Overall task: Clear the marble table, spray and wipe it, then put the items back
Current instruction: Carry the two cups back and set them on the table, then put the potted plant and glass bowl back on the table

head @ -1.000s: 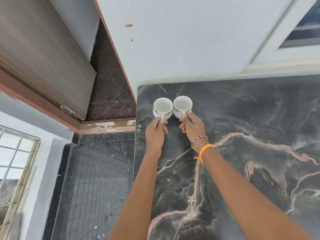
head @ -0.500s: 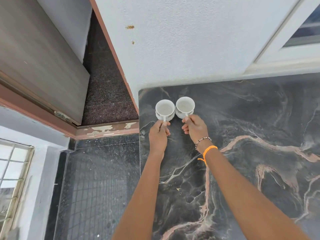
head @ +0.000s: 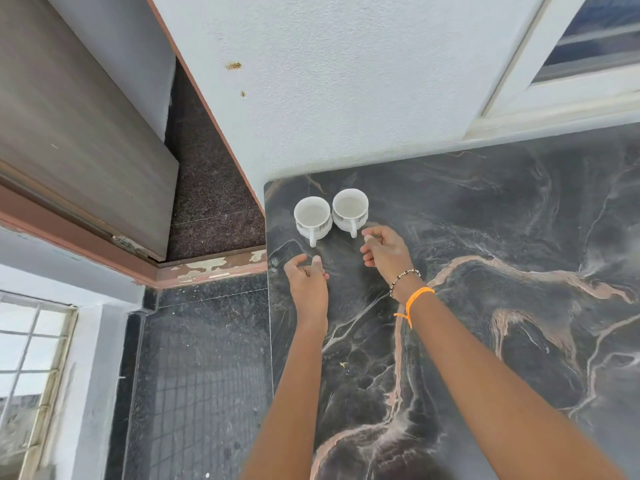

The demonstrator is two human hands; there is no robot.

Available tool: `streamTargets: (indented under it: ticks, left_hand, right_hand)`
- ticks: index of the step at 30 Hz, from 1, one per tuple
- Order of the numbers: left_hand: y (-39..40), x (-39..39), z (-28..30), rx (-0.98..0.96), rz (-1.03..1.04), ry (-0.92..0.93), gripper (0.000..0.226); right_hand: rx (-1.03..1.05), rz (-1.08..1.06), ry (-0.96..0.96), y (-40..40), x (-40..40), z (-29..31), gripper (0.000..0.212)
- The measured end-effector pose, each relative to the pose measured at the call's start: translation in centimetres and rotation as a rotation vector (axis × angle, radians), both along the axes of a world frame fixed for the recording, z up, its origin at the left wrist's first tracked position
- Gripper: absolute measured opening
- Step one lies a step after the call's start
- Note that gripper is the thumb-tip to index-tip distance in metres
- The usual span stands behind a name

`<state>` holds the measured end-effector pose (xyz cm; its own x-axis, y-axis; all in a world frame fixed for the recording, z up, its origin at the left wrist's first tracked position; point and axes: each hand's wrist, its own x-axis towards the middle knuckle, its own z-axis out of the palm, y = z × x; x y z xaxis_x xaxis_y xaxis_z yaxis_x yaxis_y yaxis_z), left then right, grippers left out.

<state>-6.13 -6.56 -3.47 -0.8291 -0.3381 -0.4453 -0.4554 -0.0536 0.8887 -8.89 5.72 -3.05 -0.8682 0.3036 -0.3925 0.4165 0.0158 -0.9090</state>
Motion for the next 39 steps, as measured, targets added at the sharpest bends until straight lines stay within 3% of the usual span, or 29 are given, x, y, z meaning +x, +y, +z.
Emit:
streamTargets:
  ticks: [5, 9, 16, 27, 39]
  left_hand:
    - [4.0, 4.2, 1.4, -0.007, -0.011, -0.048, 0.012]
    - [10.7, 7.7, 3.0, 0.023, -0.149, -0.024, 0.008]
    - [26.0, 15.1, 6.4, 0.094, -0.433, 0.122, 0.014]
    - [50.6, 25.8, 7.9, 0.193, -0.832, 0.107, 0.016]
    - [73.1, 27.9, 4.6, 0.168, -1.165, 0.023, 0.013]
  right_hand:
    - [-0.092, -0.027, 0.0, 4.1, 4.1, 1.8, 0.017]
    - [-0.145, -0.089, 0.048, 10.0, 8.6, 3.8, 0.025]
    - [-0.182, -0.256, 0.114, 24.3, 19.2, 6.8, 0.028]
    - [-0.17, -0.583, 0.172, 46.6, 34.2, 8.7, 0.029]
    - [-0.236, -0.937, 0.132, 68.1, 38.6, 6.4, 0.028]
